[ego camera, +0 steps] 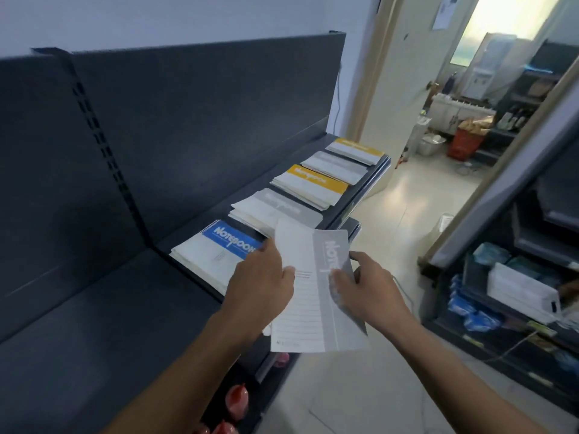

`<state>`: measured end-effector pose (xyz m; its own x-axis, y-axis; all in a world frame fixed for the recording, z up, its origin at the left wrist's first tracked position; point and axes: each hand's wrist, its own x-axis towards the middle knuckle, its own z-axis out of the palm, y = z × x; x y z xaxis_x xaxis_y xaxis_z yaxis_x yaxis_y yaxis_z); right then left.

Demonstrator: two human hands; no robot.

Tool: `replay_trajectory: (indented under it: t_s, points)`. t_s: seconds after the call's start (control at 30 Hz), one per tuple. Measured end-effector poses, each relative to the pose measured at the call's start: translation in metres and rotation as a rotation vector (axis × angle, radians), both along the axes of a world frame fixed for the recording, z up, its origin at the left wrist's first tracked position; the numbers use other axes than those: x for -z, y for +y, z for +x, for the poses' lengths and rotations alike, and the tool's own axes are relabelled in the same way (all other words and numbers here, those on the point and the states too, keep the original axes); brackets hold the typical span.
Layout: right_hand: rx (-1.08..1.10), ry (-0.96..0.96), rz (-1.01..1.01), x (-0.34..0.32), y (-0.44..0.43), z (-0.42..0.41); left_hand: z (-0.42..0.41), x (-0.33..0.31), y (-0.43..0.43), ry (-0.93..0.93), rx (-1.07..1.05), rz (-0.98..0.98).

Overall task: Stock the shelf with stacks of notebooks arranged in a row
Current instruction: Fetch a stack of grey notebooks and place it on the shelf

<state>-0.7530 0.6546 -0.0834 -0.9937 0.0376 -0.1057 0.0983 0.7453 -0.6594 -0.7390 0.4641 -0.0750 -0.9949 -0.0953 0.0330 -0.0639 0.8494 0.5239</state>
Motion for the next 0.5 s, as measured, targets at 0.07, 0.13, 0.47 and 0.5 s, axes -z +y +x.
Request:
replay_trajectory:
  t_s: [0.07, 0.13, 0.47, 0.5]
  points:
    - [0.016, -0.011, 0.012, 0.002, 0.014, -0.015, -0.020, 0.000, 0.014, -0.005, 0.032, -0.009]
    - [0.036, -0.019, 0.010, 0.004, 0.030, -0.030, -0.041, 0.000, 0.028, -0.005, 0.063, -0.015]
    - [0.078, -0.049, -0.069, 0.016, 0.129, -0.130, -0.154, 0.009, 0.125, -0.019, 0.112, -0.047]
    - [0.067, -0.046, -0.083, 0.016, 0.141, -0.142, -0.165, 0.009, 0.137, -0.018, 0.102, -0.051]
